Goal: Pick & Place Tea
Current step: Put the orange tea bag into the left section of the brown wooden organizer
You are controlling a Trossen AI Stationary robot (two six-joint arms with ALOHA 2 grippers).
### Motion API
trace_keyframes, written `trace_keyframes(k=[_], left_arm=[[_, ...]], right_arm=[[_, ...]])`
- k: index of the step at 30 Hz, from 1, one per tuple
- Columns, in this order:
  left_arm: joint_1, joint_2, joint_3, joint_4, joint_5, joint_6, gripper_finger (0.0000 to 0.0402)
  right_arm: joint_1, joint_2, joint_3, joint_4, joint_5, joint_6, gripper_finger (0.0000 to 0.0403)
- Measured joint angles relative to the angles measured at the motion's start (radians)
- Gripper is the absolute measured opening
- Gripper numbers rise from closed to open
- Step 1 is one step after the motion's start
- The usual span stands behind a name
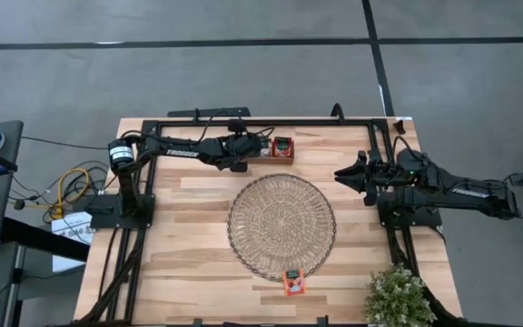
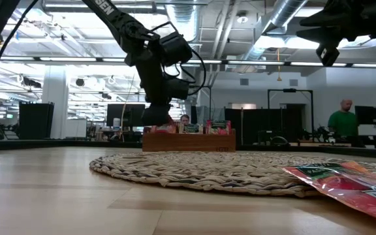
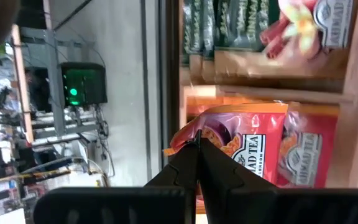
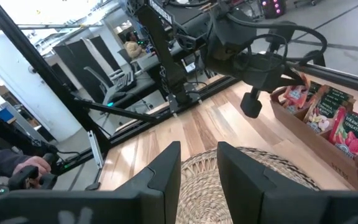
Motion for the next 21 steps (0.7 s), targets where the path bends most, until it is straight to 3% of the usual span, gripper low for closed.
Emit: trace_keyframes(k=[21], left_arm=[[-0.007, 0.0, 0.0, -0.063, 0.109, -0.092, 0.0]], right_arm=[[0.0, 0.0, 0.0, 0.0, -0.002, 0.001, 0.0097]])
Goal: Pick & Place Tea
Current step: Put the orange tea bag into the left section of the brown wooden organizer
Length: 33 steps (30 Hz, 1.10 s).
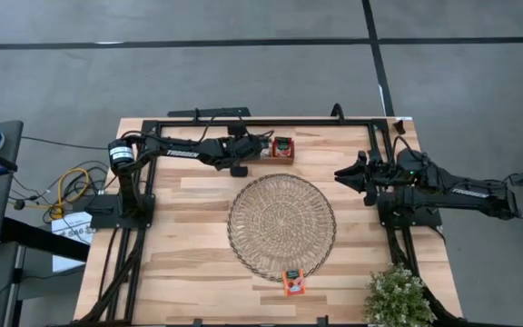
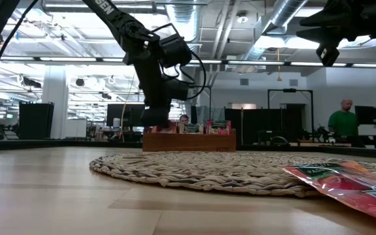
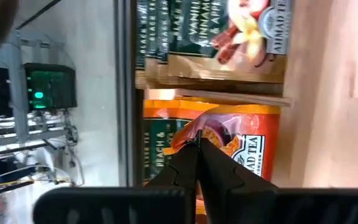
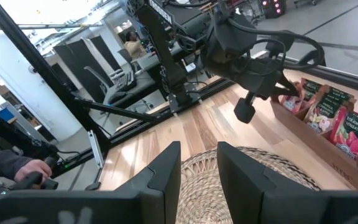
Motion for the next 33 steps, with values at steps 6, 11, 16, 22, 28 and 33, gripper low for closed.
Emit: trace_keyframes(k=[6, 11, 16, 22, 28, 33], left_arm=[[0.0, 0.0, 0.0, -0.042, 0.024, -0.011, 0.0], [0.0, 0.0, 0.0, -0.043, 0.023, -0.023, 0.0], [0.0, 0.0, 0.0, -0.043, 0.02, -0.029, 0.0], [-0.001, 0.0, 0.0, -0.043, 0.019, -0.028, 0.0015], [-0.001, 0.0, 0.0, -0.043, 0.019, -0.028, 0.0058], [-0.002, 0.0, 0.0, -0.043, 0.018, -0.016, 0.011]], right_arm=[[0.0, 0.0, 0.0, 0.0, 0.0, 0.0, 0.0097], [0.0, 0.0, 0.0, 0.0, -0.001, 0.0, 0.0097], [0.0, 0.0, 0.0, 0.0, -0.001, 0.0, 0.0097], [0.0, 0.0, 0.0, 0.0, -0.001, 0.0, 0.0097], [0.0, 0.0, 0.0, 0.0, -0.001, 0.0, 0.0097], [0.0, 0.0, 0.0, 0.0, -0.001, 0.0, 0.0097]])
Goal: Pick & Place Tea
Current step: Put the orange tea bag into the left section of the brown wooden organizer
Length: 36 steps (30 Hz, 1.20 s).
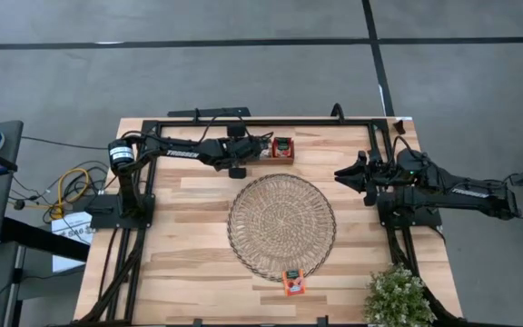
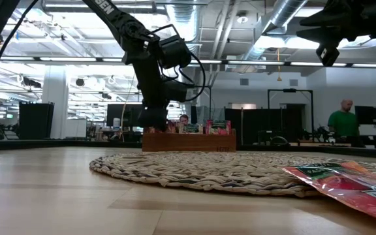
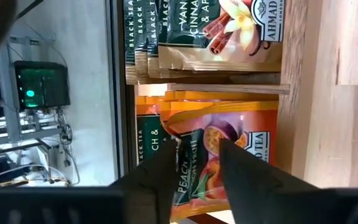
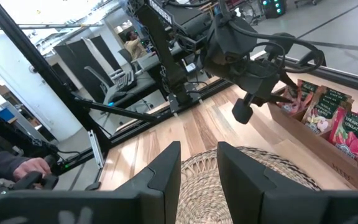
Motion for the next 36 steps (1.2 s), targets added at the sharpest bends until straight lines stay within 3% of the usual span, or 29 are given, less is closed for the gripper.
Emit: trace_keyframes(k=[8, 14, 20, 24, 27, 30, 36], left_arm=[[-0.019, 0.0, 0.0, 0.0, -0.088, 0.062, 0.0172], [-0.033, 0.0, 0.016, -0.001, -0.199, 0.129, 0.0177], [-0.054, -0.032, 0.121, -0.001, -0.338, 0.234, 0.0177], [-0.073, -0.122, 0.196, -0.014, -0.381, 0.167, 0.0177], [-0.096, -0.214, 0.231, -0.116, -0.383, 0.002, 0.0177], [-0.131, -0.322, 0.261, -0.322, -0.273, -0.293, 0.0177], [-0.176, -0.507, 0.27, -0.627, 0.223, -0.857, 0.0177]], right_arm=[[0.0, 0.0, 0.0, 0.0, 0.0, 0.0, 0.0097], [0.0, 0.0, 0.0, 0.0, 0.0, 0.0, 0.0097], [0.0, 0.0, 0.0, 0.005, 0.0, 0.0, 0.0097], [0.0, 0.0, 0.0, 0.008, -0.007, 0.0, 0.0097], [0.0, 0.0, 0.0, 0.008, -0.01, 0.0, 0.0097], [0.0, 0.0, 0.0, 0.014, -0.01, 0.0, 0.0097], [0.0, 0.0, 0.0, 0.026, -0.033, 0.0, 0.0097]])
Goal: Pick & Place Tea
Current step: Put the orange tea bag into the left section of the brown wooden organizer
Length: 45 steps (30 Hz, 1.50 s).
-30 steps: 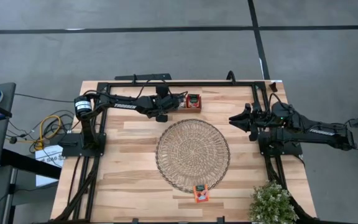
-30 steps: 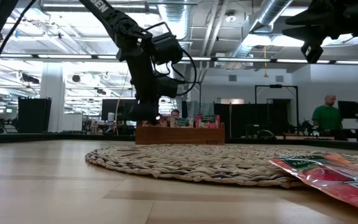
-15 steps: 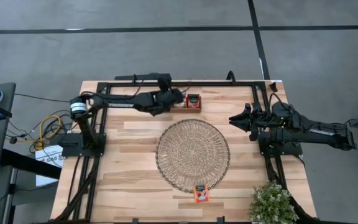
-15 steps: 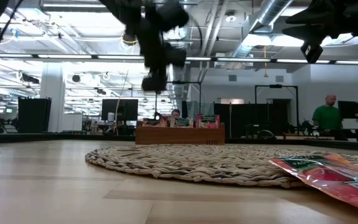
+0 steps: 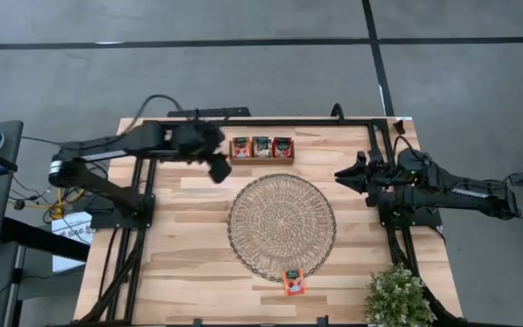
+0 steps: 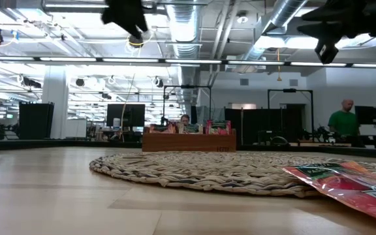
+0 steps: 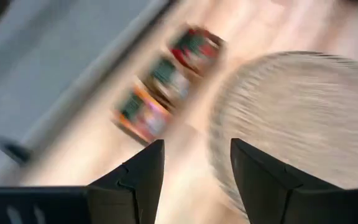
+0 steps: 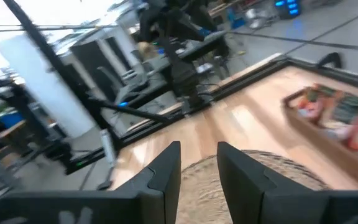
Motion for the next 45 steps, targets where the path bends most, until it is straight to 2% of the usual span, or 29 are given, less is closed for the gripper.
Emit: trace_keyframes(k=[3, 8, 14, 21, 25, 30, 37, 45], left_arm=[[-0.035, -0.062, 0.0, -0.105, 0.095, -0.2, 0.0177], [-0.151, -0.121, -0.066, -0.222, 0.033, -0.445, 0.0177], [-0.314, -0.15, -0.259, -0.229, -0.018, -0.683, 0.0177], [-0.457, -0.148, -0.483, -0.124, -0.019, -0.9, 0.0177], [-0.529, -0.148, -0.563, -0.061, -0.02, -0.944, 0.0177], [-0.618, -0.148, -0.638, 0.026, -0.013, -0.958, 0.0177], [-0.718, -0.148, -0.654, 0.025, -0.023, -0.958, 0.0177], [-0.767, -0.148, -0.654, 0.023, -0.026, -0.948, 0.0177]], right_arm=[[0.007, 0.0, 0.0, 0.031, -0.077, 0.001, 0.0097], [0.078, 0.01, 0.002, 0.116, -0.154, 0.001, 0.0097], [0.222, 0.133, 0.087, 0.053, -0.118, -0.008, 0.0097], [0.409, 0.407, 0.287, -0.206, -0.025, -0.028, 0.0097], [0.498, 0.579, 0.402, -0.31, 0.005, -0.027, 0.0097], [0.573, 0.794, 0.536, -0.319, 0.005, -0.027, 0.0097], [0.623, 1.074, 0.712, -0.362, -0.003, -0.027, 0.0097], [0.652, 1.321, 0.843, -0.372, -0.049, -0.025, 0.0097]])
